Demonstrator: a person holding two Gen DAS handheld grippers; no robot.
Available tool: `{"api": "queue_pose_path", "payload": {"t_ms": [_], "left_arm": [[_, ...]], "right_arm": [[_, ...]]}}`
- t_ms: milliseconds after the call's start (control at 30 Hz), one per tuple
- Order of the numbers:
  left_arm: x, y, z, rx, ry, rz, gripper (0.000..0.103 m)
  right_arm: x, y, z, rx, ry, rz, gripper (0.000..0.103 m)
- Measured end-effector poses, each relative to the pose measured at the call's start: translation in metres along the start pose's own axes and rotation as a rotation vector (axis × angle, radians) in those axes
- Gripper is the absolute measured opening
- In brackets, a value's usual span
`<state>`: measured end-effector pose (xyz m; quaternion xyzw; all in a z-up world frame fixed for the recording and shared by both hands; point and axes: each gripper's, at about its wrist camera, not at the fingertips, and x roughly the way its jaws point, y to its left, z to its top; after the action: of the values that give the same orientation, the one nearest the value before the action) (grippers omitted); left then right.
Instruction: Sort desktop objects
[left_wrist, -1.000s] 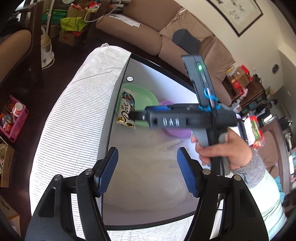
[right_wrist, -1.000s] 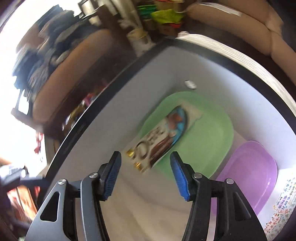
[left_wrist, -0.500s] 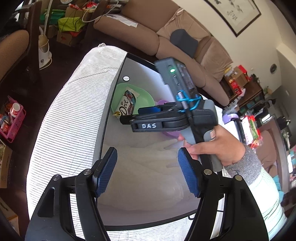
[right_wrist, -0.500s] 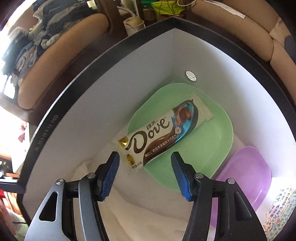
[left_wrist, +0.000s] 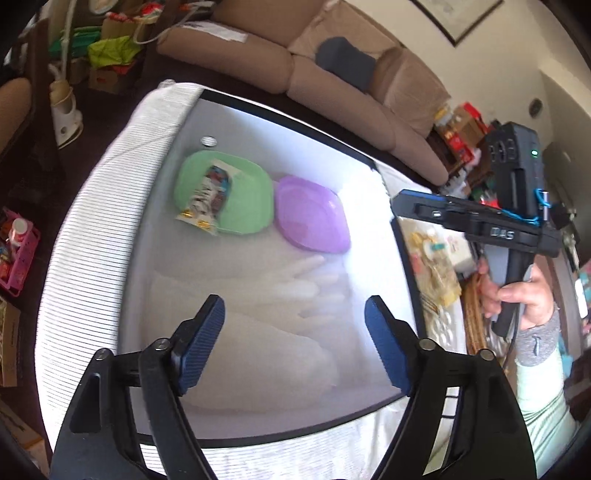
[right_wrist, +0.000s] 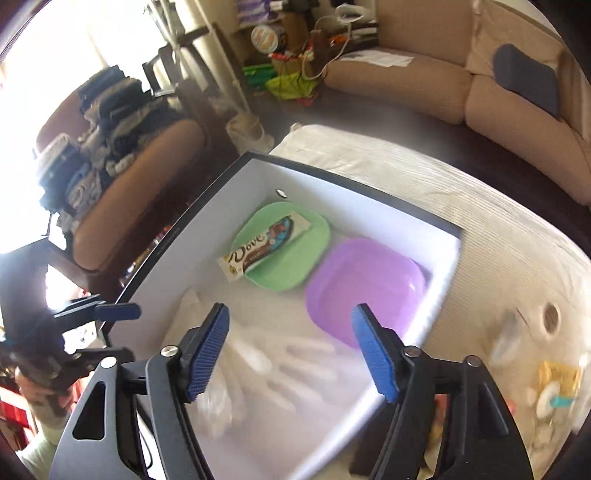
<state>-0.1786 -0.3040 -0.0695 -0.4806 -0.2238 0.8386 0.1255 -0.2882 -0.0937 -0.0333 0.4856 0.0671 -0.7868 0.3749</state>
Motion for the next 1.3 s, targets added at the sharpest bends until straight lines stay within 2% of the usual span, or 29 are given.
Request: {"api": "queue_pose_path", "payload": {"t_ms": [67, 167, 233, 267, 300, 367, 433, 500, 600, 700, 767, 867, 933, 1067, 1133, 1200, 1267, 1300], "left_arm": [[0.007, -0.025, -0.004, 0.034, 0.015, -0.027, 0.087], [0.021, -0.068, -0.011, 0.085, 0.046, -0.071, 0.093], [0.035, -0.097, -0.015, 0.106, 0.076, -0.112, 0.103], [0.042, -0.111, -0.018, 0.115, 0.094, -0.136, 0.103], [0.050, -0.128, -0.021, 0.120, 0.111, -0.156, 0.103], [0.063, -0.156, -0.027, 0.125, 0.142, -0.185, 0.103], [0.073, -0.180, -0.032, 0.140, 0.158, -0.171, 0.103], [0.086, -0.203, -0.041, 0.160, 0.175, -0.134, 0.103], [0.107, -0.235, -0.061, 0.188, 0.207, -0.073, 0.103], [0.127, -0.259, -0.082, 0.222, 0.216, 0.015, 0.103], [0.141, -0.268, -0.096, 0.239, 0.211, 0.085, 0.103], [0.162, -0.278, -0.114, 0.273, 0.181, 0.202, 0.103], [0.178, -0.279, -0.120, 0.302, 0.151, 0.310, 0.103], [0.204, -0.268, -0.124, 0.314, 0.120, 0.463, 0.103], [0.215, -0.259, -0.126, 0.297, 0.122, 0.500, 0.101], [0.220, -0.250, -0.126, 0.257, 0.116, 0.492, 0.098], [0.221, -0.241, -0.125, 0.215, 0.103, 0.463, 0.089], [0.222, -0.237, -0.125, 0.203, 0.101, 0.449, 0.079]], "right_arm": [[-0.022, -0.012, -0.012, 0.044, -0.025, 0.000, 0.080], [-0.059, -0.039, -0.040, 0.109, -0.057, -0.003, 0.083], [-0.079, -0.057, -0.062, 0.143, -0.073, -0.014, 0.091], [-0.089, -0.066, -0.072, 0.165, -0.076, -0.010, 0.101], [-0.097, -0.074, -0.084, 0.191, -0.082, 0.000, 0.103], [-0.115, -0.088, -0.108, 0.242, -0.101, 0.007, 0.103], [-0.131, -0.101, -0.132, 0.286, -0.129, 0.001, 0.103], [-0.143, -0.114, -0.152, 0.344, -0.157, 0.011, 0.103], [-0.156, -0.129, -0.178, 0.409, -0.185, -0.030, 0.103], [-0.168, -0.137, -0.201, 0.457, -0.235, -0.042, 0.103], [-0.172, -0.141, -0.214, 0.471, -0.238, -0.066, 0.103], [-0.179, -0.146, -0.232, 0.486, -0.243, -0.101, 0.103], [-0.183, -0.153, -0.243, 0.502, -0.252, -0.113, 0.103], [-0.186, -0.170, -0.259, 0.528, -0.263, -0.131, 0.103], [-0.186, -0.178, -0.261, 0.541, -0.261, -0.128, 0.103], [-0.185, -0.180, -0.261, 0.525, -0.258, -0.125, 0.103], [-0.182, -0.180, -0.259, 0.510, -0.248, -0.119, 0.103], [-0.181, -0.180, -0.258, 0.508, -0.244, -0.112, 0.103]]}}
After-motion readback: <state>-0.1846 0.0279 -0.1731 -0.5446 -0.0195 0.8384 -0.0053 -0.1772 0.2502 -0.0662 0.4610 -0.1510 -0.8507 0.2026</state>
